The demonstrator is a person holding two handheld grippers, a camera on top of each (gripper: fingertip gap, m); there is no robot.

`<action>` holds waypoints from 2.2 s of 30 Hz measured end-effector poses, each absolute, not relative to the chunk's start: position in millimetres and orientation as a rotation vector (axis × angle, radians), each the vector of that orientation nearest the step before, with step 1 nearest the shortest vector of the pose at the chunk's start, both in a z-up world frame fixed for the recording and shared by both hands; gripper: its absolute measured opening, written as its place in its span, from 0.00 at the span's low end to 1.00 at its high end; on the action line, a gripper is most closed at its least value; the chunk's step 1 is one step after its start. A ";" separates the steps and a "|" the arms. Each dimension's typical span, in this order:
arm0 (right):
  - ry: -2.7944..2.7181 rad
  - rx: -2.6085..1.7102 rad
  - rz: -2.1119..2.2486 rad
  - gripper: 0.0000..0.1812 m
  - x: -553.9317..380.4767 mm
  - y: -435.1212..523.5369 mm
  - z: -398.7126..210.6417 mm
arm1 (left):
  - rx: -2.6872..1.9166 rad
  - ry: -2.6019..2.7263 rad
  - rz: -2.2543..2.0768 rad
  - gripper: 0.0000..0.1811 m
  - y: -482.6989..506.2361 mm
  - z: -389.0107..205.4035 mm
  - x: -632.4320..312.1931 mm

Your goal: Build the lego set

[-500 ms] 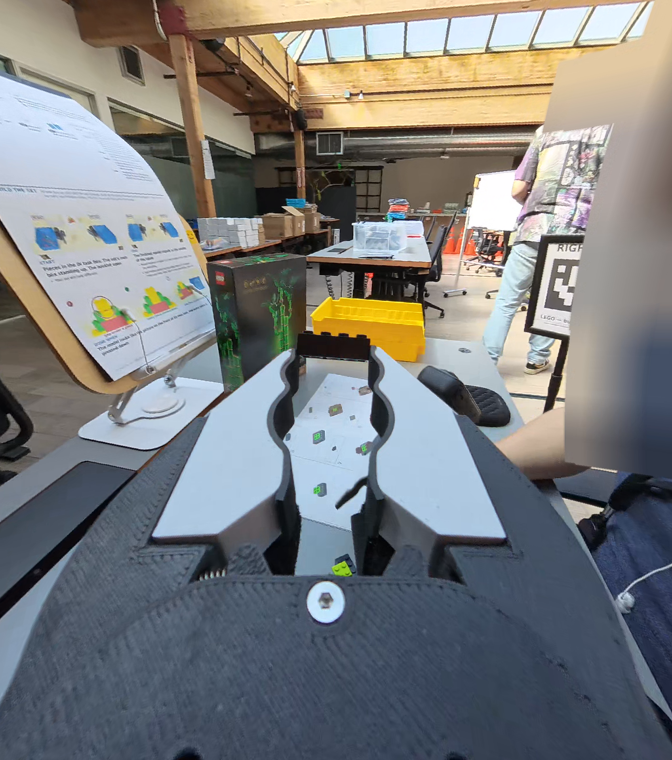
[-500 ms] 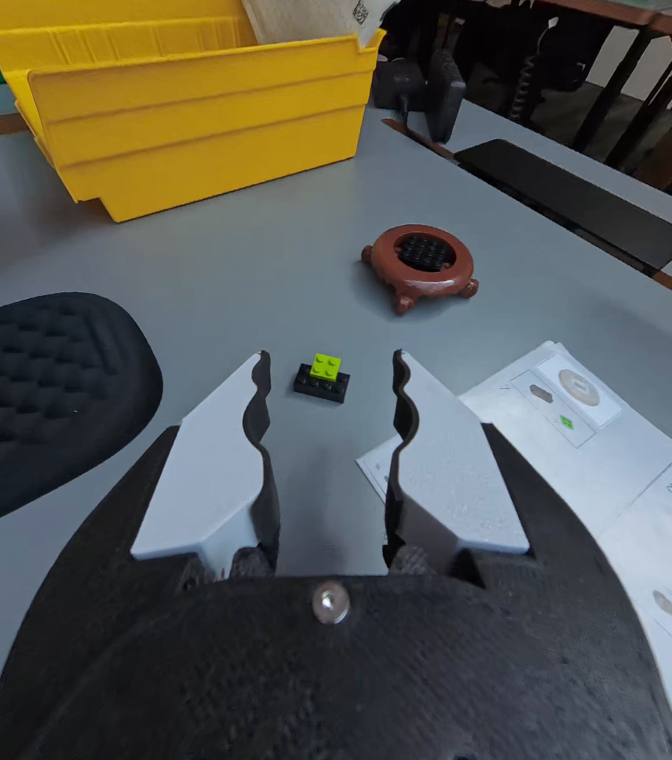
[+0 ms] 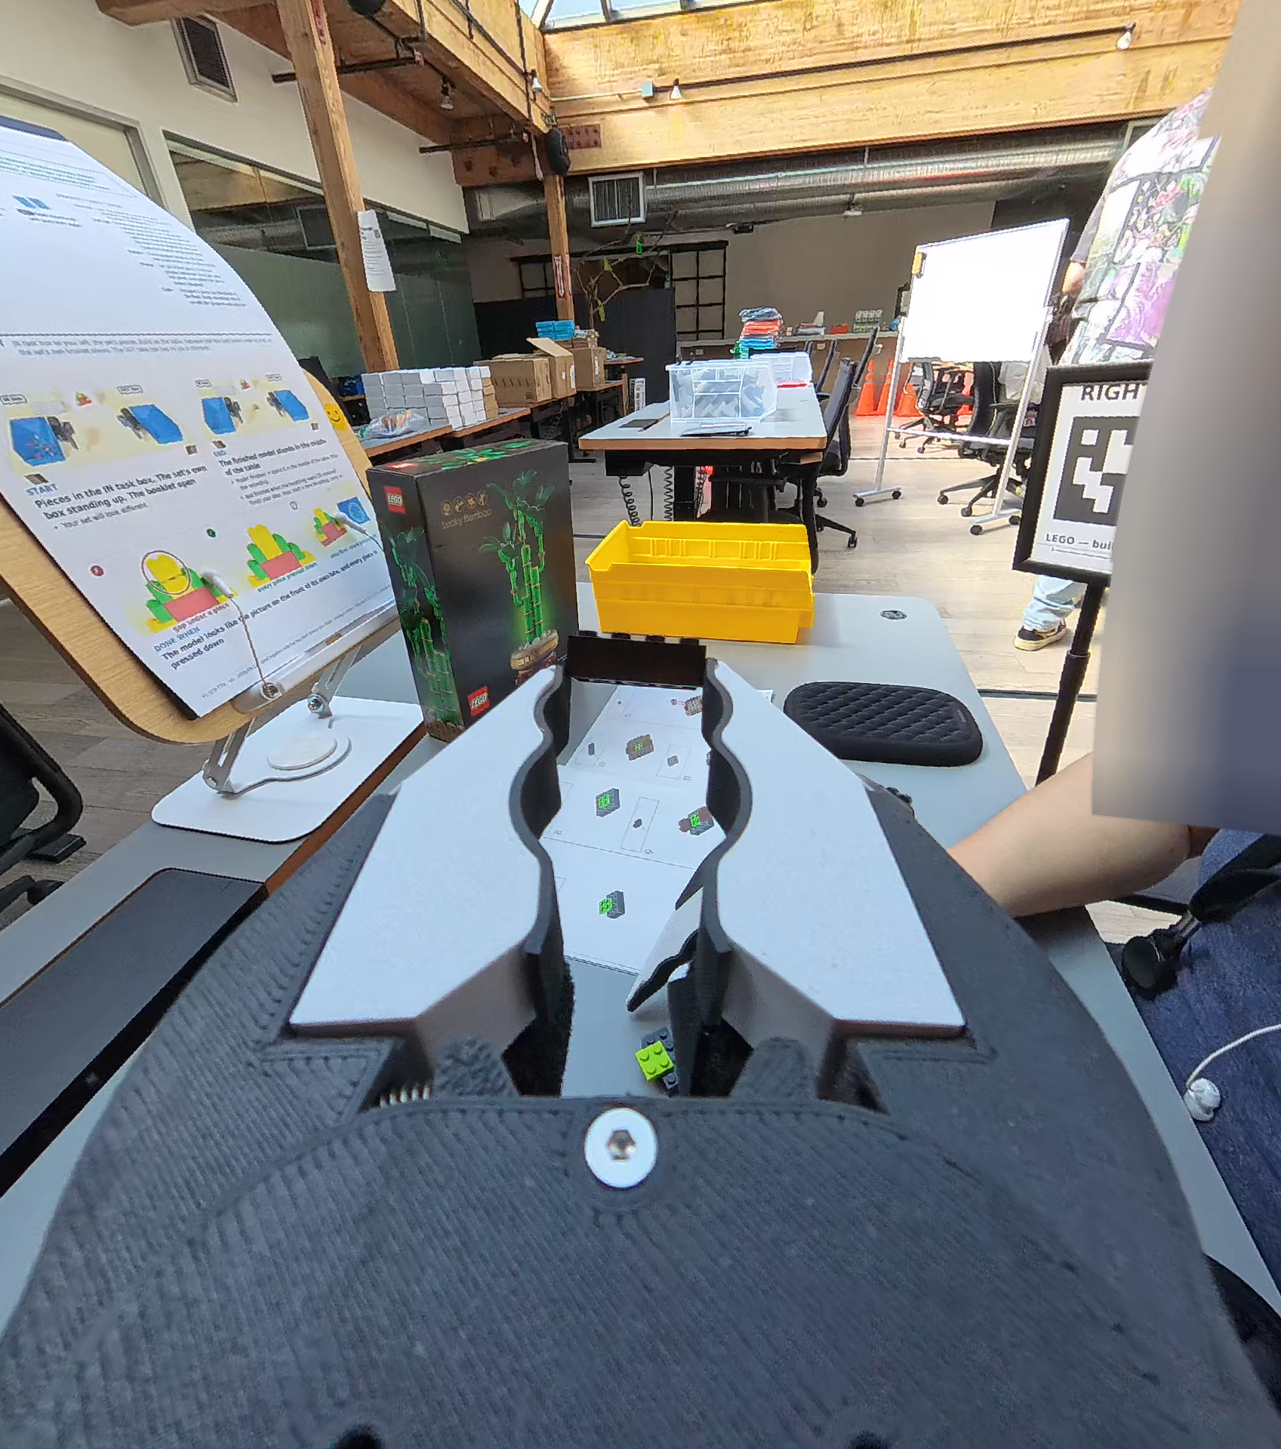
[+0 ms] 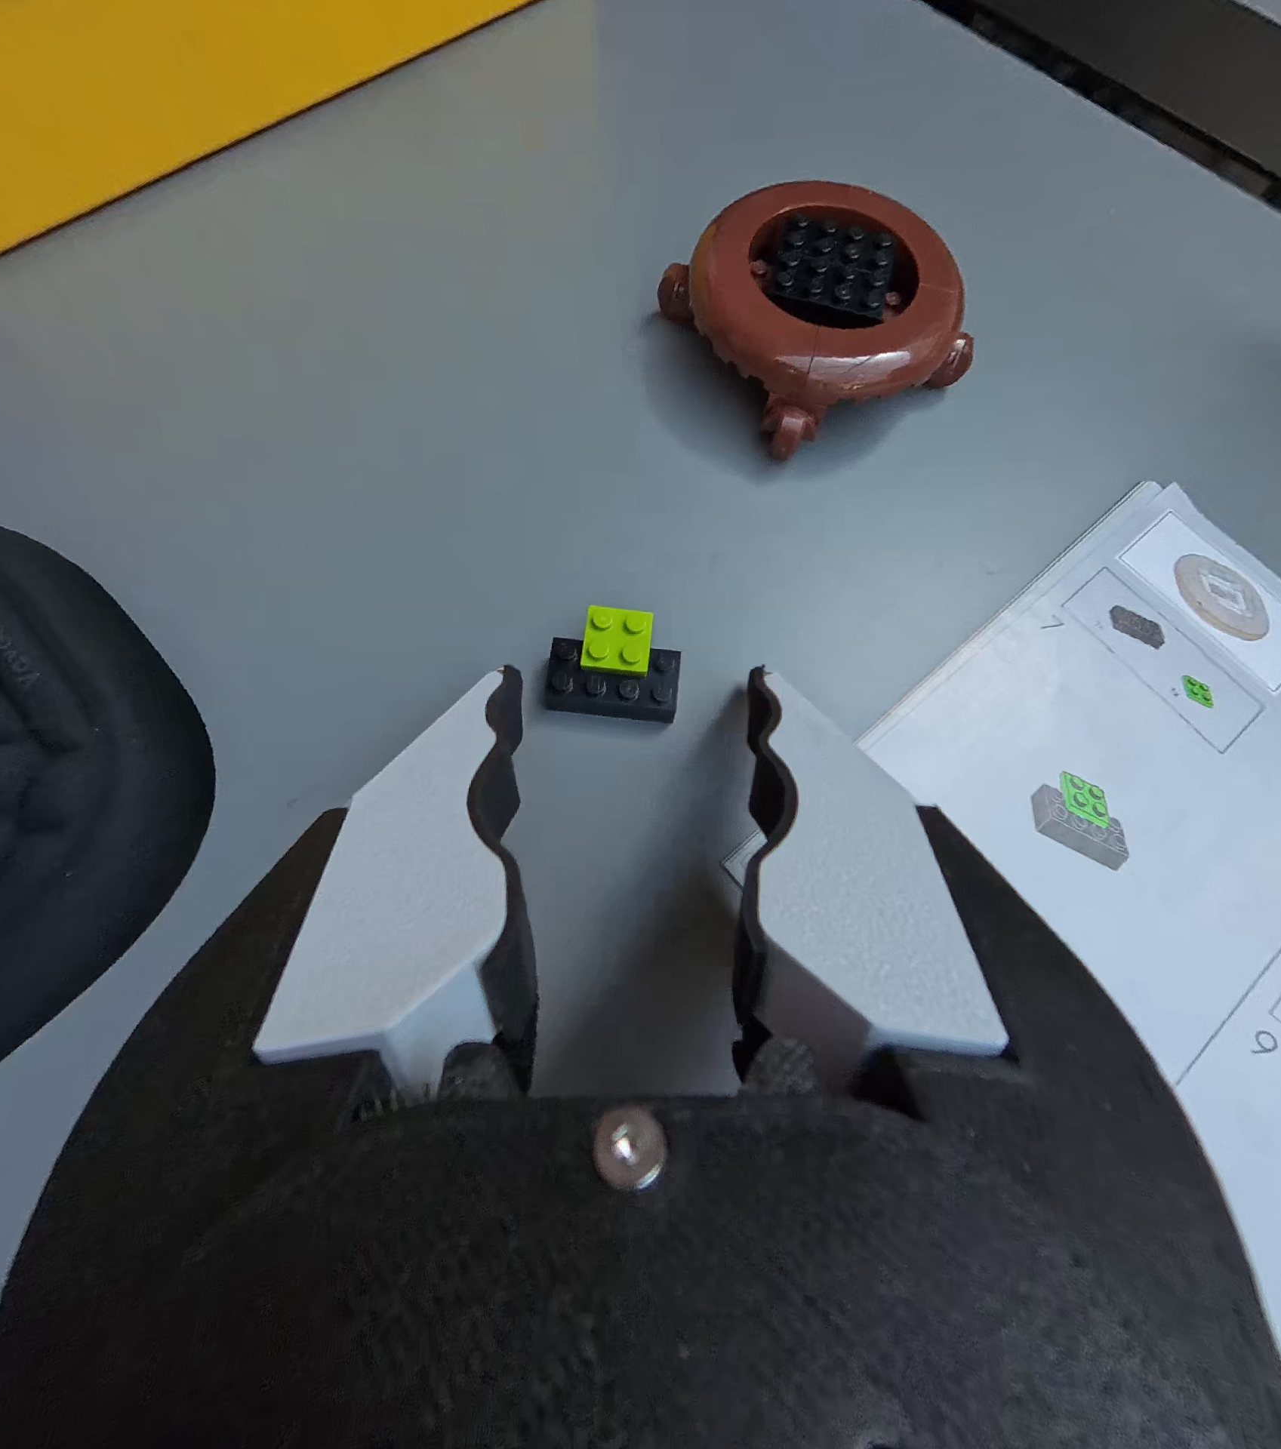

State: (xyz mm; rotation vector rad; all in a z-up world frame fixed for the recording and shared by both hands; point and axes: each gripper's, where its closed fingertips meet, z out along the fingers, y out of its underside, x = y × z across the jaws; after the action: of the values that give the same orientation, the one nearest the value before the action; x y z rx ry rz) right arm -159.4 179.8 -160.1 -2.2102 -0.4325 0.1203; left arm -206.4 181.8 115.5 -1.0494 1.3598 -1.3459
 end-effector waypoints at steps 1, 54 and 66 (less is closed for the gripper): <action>-0.448 -2.212 0.174 0.21 -164.7 178.7 -160.4 | -1.053 1.362 -1.341 0.18 181.6 115.1 -206.2; -1.365 -1.678 0.638 0.18 30.1 86.7 31.3 | -1.096 1.190 -1.325 0.18 100.8 -2.5 18.6; -1.425 -1.736 0.661 0.18 11.2 88.5 16.3 | -1.001 1.098 -1.525 0.17 91.4 16.4 6.5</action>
State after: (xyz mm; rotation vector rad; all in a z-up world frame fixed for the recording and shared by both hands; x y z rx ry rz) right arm 11.2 88.5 16.3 -1.7361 -1.4253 0.6610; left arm 6.5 91.4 16.4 -1.0010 1.0983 -1.5248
